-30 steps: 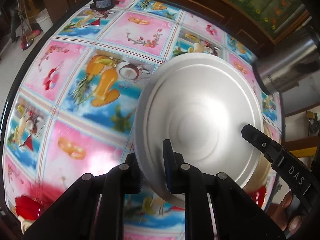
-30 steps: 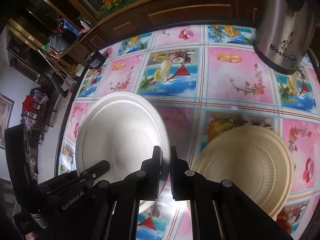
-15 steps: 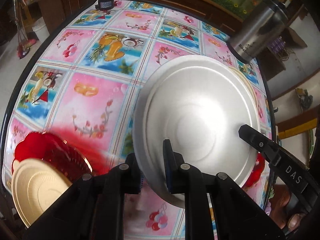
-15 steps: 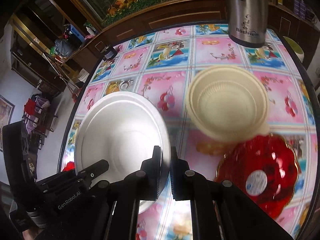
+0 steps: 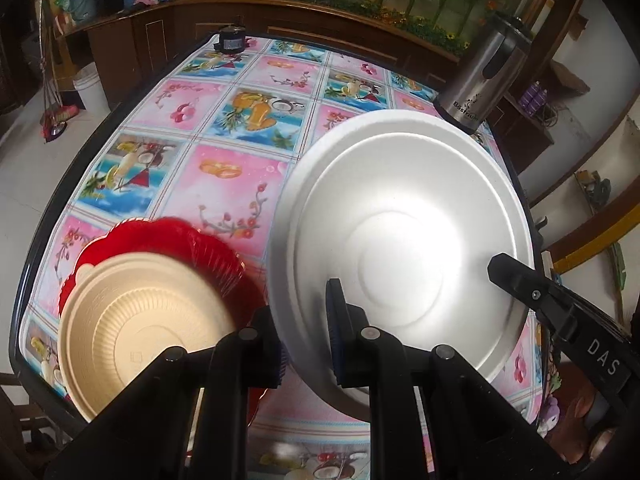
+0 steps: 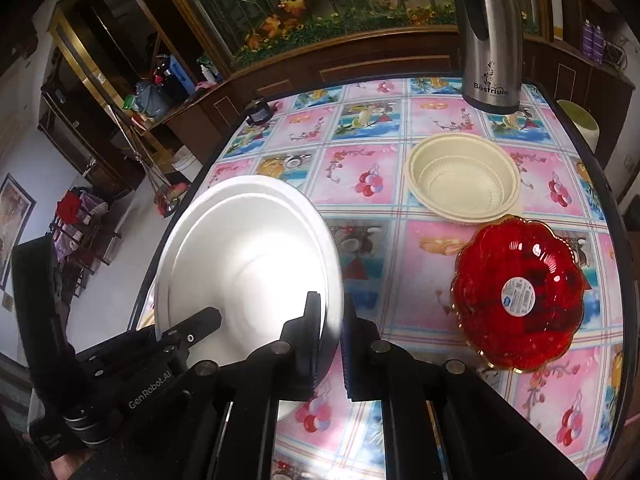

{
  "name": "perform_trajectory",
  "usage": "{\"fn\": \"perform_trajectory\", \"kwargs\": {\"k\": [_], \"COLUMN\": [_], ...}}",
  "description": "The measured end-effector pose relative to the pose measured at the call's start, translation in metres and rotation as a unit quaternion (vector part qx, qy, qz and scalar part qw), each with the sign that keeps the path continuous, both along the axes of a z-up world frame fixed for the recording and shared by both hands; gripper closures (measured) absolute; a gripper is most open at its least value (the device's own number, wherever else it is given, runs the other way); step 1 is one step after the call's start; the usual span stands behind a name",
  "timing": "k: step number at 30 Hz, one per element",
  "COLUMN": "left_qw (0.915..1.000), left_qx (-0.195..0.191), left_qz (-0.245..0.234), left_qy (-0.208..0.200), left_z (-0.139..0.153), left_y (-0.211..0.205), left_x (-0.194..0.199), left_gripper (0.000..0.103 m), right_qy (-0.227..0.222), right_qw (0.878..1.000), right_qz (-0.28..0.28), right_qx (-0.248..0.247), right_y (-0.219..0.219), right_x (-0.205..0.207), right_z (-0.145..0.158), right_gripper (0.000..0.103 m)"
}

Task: Organize plates and bowls
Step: 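Lift the white plate and carry it toward the red plate stack, then lower the white plate over the red plate stack with the left gripper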

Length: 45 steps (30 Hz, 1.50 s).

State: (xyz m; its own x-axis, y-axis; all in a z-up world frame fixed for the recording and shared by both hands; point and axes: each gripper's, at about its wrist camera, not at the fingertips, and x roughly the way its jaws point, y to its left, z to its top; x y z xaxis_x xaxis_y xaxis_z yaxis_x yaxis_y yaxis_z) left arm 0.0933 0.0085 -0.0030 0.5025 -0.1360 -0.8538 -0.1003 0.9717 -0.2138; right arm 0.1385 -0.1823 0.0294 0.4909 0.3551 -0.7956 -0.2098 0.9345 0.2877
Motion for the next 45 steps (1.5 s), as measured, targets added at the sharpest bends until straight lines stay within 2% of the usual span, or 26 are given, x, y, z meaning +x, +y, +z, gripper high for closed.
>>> {"fn": "perform_trajectory", "kwargs": {"k": [9,19,27,45], "left_qw": [0.9996,0.9979,0.9971,0.9944], "left_qx": [0.009,0.036,0.047,0.047], "left_qz": [-0.011,-0.031,-0.021,-0.001], "left_qy": [-0.024,-0.043,-0.056,-0.094], "left_z": [-0.004,-0.017,-0.024,-0.008], "left_y": [-0.001,-0.021,-0.021,0.000], "left_x": [-0.027,-0.048,-0.064,-0.085], "left_gripper": [0.089,0.089,0.089,0.089], "right_qy": [-0.024,-0.023,-0.026,-0.050], "right_qw": [1.000,0.999,0.999,0.998], "right_qz": [-0.008,-0.033,-0.034,-0.010], "right_qx": [0.006,0.020,0.023,0.025], "right_y": [0.004,-0.017,-0.018,0.002], "right_x": [-0.040,-0.064,-0.079,-0.097], "right_z": [0.000,-0.021,-0.031,-0.017], "right_gripper": [0.094,0.094,0.094,0.094]}}
